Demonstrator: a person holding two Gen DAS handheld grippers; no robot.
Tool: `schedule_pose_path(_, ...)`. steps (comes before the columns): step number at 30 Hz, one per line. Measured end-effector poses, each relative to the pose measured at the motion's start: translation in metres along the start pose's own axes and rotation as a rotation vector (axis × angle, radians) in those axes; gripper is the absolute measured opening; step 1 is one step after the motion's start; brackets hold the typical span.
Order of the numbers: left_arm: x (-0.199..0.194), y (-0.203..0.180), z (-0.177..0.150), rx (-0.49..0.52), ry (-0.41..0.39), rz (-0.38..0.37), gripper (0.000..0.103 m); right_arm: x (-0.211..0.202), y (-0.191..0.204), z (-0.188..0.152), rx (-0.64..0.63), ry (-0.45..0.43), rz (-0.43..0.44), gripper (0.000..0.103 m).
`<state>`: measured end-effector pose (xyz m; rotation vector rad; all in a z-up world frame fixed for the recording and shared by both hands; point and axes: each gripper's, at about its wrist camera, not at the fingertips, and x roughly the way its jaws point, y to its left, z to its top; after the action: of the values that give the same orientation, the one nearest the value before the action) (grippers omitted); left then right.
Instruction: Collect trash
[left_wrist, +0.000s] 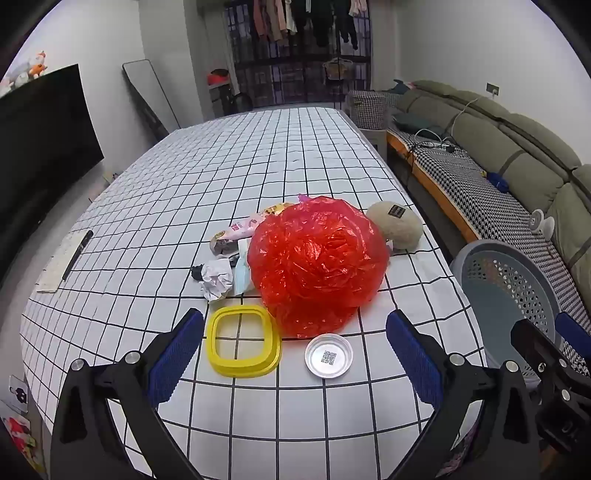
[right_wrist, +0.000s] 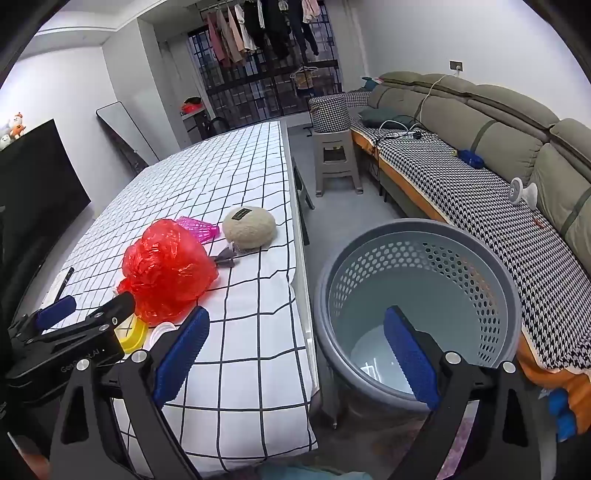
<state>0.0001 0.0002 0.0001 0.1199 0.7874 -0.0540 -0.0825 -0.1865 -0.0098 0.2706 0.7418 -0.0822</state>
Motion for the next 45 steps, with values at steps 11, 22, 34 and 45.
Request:
schedule_pose_path(11,0.001,0.003,-0.001,0.006,-0.005,0.008,0.097,0.006,0.013,-0.001,-0.013,0.000,0.002,0.091)
schedule_pose_path(22,-0.004,0.022,-0.004,-0.022,-0.009,0.030,0.097,0.011,0.027,-0.002,-0.047,-0.001,0.024,0.091)
schedule_pose_path(34,-0.006,0.029,-0.006,-0.040,-0.008,0.050,0.097,0.014,0.032,-0.003,-0.063,0.002,0.044,0.091)
schedule_pose_path(45,-0.007,0.034,-0.008,-0.049,-0.010,0.058,0.097,0.012,0.034,-0.002,-0.072,0.006,0.056,0.091)
